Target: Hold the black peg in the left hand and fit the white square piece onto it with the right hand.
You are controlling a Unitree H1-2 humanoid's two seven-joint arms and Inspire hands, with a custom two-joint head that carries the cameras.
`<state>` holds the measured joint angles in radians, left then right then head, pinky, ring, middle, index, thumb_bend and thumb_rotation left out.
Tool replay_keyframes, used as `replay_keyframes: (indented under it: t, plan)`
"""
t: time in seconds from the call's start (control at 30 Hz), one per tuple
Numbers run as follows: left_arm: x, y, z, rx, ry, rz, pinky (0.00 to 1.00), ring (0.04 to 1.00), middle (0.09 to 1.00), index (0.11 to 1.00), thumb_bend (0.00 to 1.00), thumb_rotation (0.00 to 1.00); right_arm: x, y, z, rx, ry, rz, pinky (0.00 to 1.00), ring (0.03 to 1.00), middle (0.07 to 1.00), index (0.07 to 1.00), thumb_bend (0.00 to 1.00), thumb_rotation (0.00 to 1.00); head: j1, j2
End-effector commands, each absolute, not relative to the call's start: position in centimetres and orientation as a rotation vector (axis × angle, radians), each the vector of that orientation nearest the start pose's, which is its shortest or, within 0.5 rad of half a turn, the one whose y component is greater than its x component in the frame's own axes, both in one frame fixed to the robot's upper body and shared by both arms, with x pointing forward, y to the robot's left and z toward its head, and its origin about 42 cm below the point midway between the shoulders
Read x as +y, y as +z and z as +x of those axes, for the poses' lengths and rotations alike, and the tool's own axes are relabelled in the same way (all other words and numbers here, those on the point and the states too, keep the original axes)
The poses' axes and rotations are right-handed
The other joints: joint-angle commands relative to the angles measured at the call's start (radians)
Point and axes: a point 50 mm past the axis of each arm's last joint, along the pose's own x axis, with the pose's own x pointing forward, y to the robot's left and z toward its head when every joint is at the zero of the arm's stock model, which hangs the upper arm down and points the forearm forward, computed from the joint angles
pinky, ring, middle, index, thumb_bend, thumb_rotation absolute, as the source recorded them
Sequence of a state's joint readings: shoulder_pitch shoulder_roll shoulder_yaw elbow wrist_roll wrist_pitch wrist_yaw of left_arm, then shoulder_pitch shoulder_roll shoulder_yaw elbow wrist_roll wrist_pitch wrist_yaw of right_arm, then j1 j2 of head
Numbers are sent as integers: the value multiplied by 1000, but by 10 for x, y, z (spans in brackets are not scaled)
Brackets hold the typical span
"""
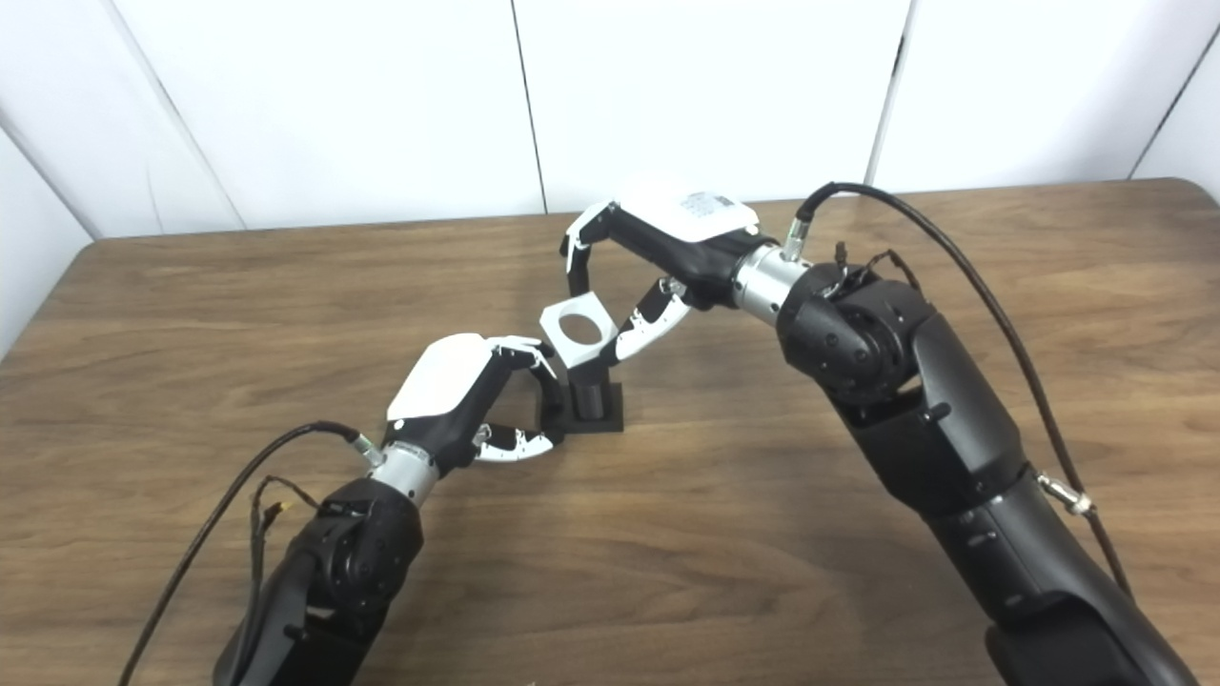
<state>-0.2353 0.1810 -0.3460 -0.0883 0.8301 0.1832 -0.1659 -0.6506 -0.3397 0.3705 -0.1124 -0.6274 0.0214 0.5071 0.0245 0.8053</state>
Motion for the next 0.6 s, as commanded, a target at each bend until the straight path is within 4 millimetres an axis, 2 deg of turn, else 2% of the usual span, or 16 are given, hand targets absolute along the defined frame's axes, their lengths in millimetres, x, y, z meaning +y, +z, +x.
replay_keyframes:
  t: [0.0,0.4,0.57]
  plan:
    - [159,174,340,-227,-285,1059,850,850,811,483,525,65,-141,325,407,-627,612,-1214,796,807,758,480,521,141,0,1]
    - [159,174,338,-226,-286,1059,850,852,813,483,525,68,-140,315,412,-600,634,-1238,833,805,759,480,521,140,6,6]
    - [158,174,338,-222,-286,1059,850,853,813,484,525,67,-142,313,414,-599,642,-1248,803,797,758,480,520,140,7,7]
